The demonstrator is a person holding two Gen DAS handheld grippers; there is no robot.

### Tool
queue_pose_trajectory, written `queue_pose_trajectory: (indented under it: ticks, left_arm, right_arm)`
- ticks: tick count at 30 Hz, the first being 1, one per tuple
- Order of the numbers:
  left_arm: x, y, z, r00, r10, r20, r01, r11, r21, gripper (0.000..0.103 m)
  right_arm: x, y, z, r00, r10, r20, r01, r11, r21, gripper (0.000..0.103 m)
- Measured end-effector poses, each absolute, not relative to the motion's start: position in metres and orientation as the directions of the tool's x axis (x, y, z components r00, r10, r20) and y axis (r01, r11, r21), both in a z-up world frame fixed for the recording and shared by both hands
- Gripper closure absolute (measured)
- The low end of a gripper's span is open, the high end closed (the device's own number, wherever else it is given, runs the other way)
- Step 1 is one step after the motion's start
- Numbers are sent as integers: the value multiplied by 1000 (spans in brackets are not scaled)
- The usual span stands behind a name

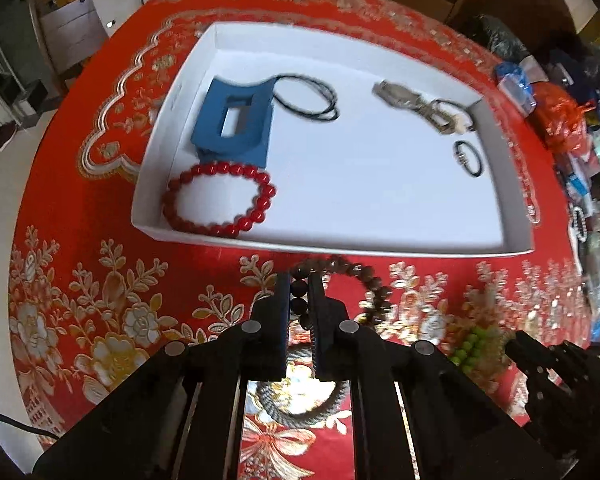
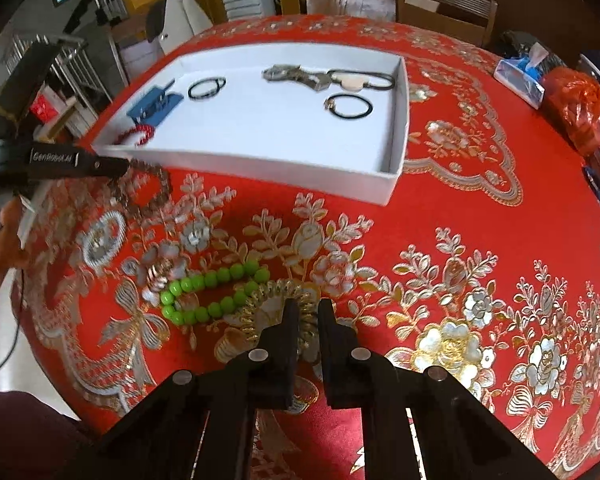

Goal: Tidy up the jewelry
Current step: 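Grasp the brown wooden bead bracelet with left tool while right tool grasps the gold coil hair tie, then carry the brown bracelet into the tray with left tool while right tool carries the gold coil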

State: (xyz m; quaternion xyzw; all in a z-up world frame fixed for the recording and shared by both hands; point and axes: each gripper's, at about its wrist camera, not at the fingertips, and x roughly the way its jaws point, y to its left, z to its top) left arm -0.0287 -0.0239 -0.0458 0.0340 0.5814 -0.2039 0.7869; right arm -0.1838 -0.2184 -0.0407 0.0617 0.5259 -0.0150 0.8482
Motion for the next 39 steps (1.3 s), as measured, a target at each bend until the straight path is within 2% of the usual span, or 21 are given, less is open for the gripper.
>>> queue_pose_trajectory:
  ticks: [11,22,39]
  left_arm:
    - [-31,-25,10,261,-369,-892,409,879,-244,96]
    - [-15,-61,60,333,-392,-858,487,851,-199,96]
    - [4,-126,40,314,-353,-881,544,828,-138,96]
  right_arm:
    - [-180,-225,-6,523,94,-847,116,977,180,94]
    - [-153,-229,10,555,107,-825,111,973,201,94]
    - [-97,-254,13,534,84,-841,133,974,182,94]
